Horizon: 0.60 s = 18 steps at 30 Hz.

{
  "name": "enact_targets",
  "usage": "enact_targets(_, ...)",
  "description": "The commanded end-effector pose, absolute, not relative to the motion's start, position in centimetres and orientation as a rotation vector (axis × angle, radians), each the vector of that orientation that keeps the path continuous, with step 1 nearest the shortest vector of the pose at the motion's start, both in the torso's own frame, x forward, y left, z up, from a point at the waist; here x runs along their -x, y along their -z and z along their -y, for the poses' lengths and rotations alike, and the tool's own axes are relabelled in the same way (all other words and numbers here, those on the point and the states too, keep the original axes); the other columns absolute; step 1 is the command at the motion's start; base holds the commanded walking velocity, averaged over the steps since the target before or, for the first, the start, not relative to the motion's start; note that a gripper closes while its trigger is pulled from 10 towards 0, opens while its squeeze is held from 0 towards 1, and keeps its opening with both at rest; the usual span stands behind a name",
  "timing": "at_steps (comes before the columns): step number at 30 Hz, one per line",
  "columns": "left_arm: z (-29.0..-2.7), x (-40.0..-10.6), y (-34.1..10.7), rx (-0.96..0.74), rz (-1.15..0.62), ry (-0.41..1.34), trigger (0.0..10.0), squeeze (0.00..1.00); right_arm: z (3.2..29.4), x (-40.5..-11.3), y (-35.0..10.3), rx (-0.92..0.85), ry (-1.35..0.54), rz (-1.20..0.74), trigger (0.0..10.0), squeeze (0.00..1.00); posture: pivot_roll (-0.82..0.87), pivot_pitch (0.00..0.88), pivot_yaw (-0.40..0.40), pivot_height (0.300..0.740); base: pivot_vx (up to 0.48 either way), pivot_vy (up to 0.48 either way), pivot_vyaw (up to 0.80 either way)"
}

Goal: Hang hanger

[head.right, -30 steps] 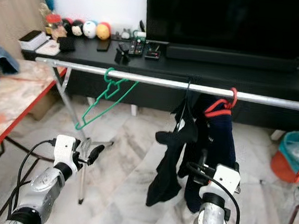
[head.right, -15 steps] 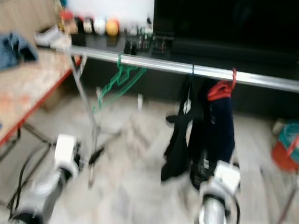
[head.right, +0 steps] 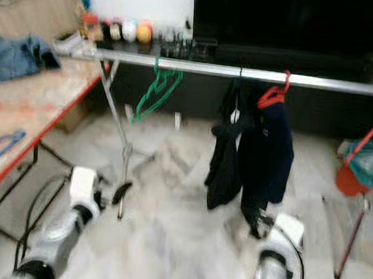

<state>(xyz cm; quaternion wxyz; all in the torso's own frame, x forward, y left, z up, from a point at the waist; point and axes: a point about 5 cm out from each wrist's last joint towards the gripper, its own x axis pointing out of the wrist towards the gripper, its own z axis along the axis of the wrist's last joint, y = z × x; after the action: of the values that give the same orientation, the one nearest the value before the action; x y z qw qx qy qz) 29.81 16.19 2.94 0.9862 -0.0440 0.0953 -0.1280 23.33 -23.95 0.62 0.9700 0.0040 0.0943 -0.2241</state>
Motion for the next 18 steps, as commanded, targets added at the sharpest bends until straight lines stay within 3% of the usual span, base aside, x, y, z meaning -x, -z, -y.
enact_targets(1,-17.1,-29.6,-2.5,0.073,-0.223,0.236,10.0,0.0,23.4,-23.7,-0.3,-0.045,0.449,-0.21,10.0,0.0,-0.04,0.0,0.049,0.74,-0.262,0.0,0.0)
enact_targets(8,-17.9,-28.6,-0.4,0.039,-0.374,0.21,10.0,0.0,23.8,-23.2,1.5,-0.106,0.455,-0.312,10.0,0.0,-0.04,0.0,0.052,0.74,-0.074,0.0,0.0)
enact_targets(11,-18.5,-27.5,1.4,0.081,-0.512,0.17,10.0,0.0,23.9,-22.0,3.6,-0.2,0.468,-0.463,10.0,0.0,-0.05,0.0,0.047,0.74,0.0,0.0,0.0)
enact_targets(18,-19.5,-25.2,3.8,0.018,-0.718,0.123,10.0,0.0,23.1,-19.5,6.2,-0.217,0.401,-0.661,10.0,0.0,-0.05,0.0,0.043,0.74,0.0,0.0,0.0)
